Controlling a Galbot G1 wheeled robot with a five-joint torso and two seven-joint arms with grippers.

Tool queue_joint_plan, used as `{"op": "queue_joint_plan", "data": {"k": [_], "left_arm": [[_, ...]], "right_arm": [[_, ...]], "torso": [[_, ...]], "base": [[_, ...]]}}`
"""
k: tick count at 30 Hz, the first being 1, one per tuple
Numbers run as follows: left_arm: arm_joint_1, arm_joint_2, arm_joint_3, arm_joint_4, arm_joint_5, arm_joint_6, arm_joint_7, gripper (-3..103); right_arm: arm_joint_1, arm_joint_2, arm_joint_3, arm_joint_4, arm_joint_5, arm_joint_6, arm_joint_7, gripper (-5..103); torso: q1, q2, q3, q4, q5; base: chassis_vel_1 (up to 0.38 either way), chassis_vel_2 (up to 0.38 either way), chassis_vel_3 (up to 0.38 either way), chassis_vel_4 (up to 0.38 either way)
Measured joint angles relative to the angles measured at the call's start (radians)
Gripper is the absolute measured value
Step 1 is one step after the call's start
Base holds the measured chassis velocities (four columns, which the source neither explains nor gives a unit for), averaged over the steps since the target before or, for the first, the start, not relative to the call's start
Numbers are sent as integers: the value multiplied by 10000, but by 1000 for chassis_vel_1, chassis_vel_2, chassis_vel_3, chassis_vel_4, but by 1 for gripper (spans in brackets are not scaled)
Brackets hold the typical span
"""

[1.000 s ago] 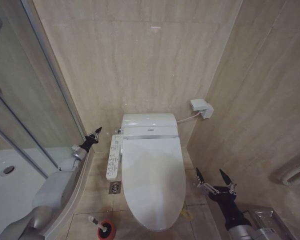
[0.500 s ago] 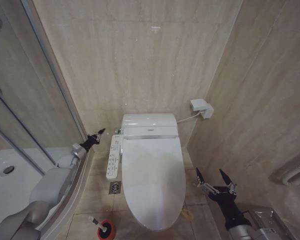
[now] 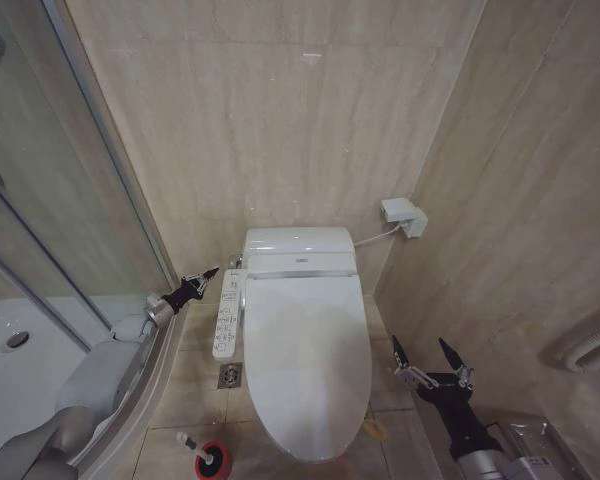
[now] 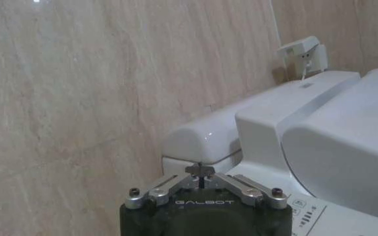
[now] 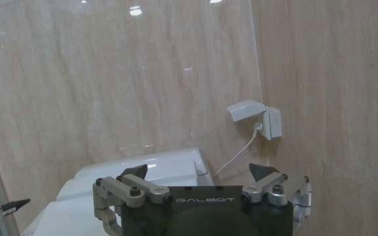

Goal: Open the toilet lid, clean the toilet bowl with a toilet brush, close the toilet lid, and flush.

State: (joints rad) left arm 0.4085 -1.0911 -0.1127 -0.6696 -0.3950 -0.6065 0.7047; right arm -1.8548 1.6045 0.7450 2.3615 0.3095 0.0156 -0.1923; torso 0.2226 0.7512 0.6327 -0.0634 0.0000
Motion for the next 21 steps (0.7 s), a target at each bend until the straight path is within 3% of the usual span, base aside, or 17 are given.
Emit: {"op": "queue_joint_plan", "data": {"k": [21], "left_arm": [[375,73,67,-143,18,-177,493,0]], "right_arm": [[0,0,0,0,0,0,0,100]], "torso": [[0,0,0,-1,-1]], "base": [[-7,3,3,-2]]}}
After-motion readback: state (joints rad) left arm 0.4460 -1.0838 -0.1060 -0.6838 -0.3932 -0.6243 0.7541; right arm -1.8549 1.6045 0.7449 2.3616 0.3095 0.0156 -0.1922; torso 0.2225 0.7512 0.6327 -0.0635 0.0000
